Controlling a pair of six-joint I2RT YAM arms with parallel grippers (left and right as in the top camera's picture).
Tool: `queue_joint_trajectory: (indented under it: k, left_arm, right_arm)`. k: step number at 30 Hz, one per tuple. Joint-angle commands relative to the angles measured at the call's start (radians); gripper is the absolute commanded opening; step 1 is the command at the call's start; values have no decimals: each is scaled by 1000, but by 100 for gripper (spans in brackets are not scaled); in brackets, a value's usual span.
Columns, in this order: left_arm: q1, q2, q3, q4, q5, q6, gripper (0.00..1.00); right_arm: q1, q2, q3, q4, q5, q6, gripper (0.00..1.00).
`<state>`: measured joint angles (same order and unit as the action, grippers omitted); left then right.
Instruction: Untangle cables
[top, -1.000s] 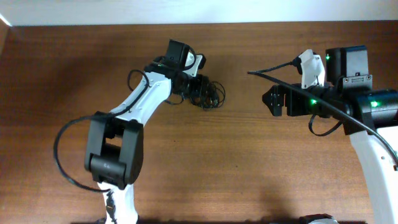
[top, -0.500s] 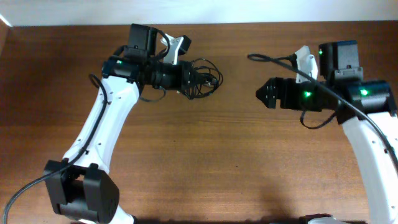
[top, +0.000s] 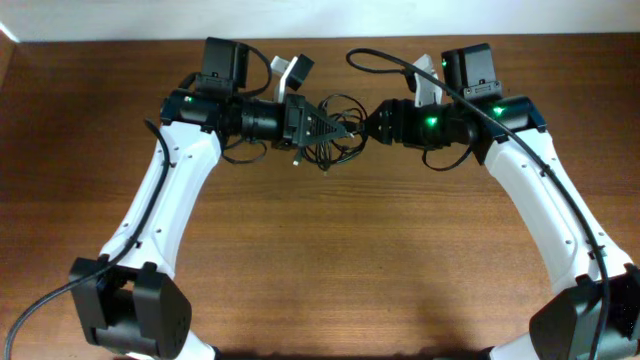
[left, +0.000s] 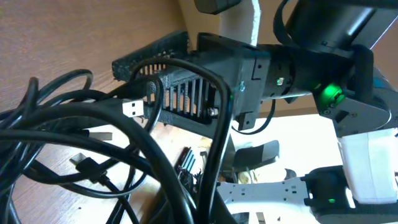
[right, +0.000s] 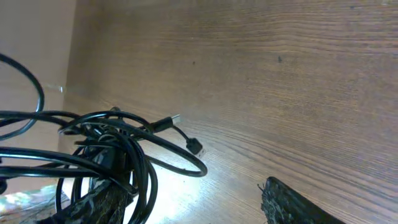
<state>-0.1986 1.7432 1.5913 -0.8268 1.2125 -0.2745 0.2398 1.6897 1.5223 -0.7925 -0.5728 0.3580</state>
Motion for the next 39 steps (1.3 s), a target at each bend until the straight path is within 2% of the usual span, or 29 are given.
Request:
queue_joint_trajectory:
  k: [1, 3, 4, 5, 7, 9, 14, 19, 22, 24, 26, 27, 28, 29, 30, 31, 36, 37, 39]
  left_arm:
    - [16, -5, 5, 7, 47, -6, 0]
    - [53, -5, 5, 22, 19, -6, 0]
    - [64, -5, 5, 22, -18, -11, 0]
    - [74, -5, 5, 23, -119, -35, 0]
    - [75, -5, 5, 30, -267, -146, 0]
    - [75, -5, 5, 52, -262, -197, 0]
    - [75, -5, 5, 85, -19, -212, 0]
    - [75, -5, 5, 102, -3, -259, 0]
    - [75, -5, 5, 112, 9, -294, 0]
    - [75, -5, 5, 113, 35, -294, 0]
    - [75, -5, 5, 113, 47, -303, 0]
    - [75, -5, 5, 116, 49, -309, 0]
    - [75, -5, 5, 116, 49, -309, 0]
    - [75, -5, 5, 116, 48, -309, 0]
    - [75, -5, 5, 121, 42, -309, 0]
    - [75, -5, 5, 130, 15, -309, 0]
    - [75, -5, 5, 127, -412, -211, 0]
    - [75, -5, 5, 105, -511, -101, 0]
    - [75, -5, 5, -2, -672, 8, 0]
  right_arm:
    - [11, 18, 17, -18, 55, 3, 71]
    - [10, 18, 17, -18, 53, 23, 71]
    - [11, 18, 17, -11, 39, 47, 77]
    - [11, 18, 17, 1, 20, 53, 85]
    - [9, 18, 17, 8, 26, 129, 91]
    - [10, 19, 17, 8, 81, 204, 89]
    - [11, 79, 17, 16, 63, 227, 84]
    - [76, 103, 17, 113, 36, 230, 83]
    - [96, 142, 17, 140, 58, 285, 78]
    - [98, 196, 17, 164, 58, 286, 71]
    - [108, 229, 17, 215, 57, 286, 70]
    - [119, 232, 16, 241, 58, 286, 64]
    - [125, 232, 17, 250, 61, 286, 55]
    - [125, 232, 17, 250, 61, 286, 37]
    - [124, 232, 17, 243, 61, 286, 24]
    - [119, 230, 17, 234, 61, 286, 4]
    - [38, 97, 17, 39, 118, 179, 4]
    - [17, 17, 17, -47, 165, 122, 4]
    - [7, -103, 17, -140, 249, 85, 4]
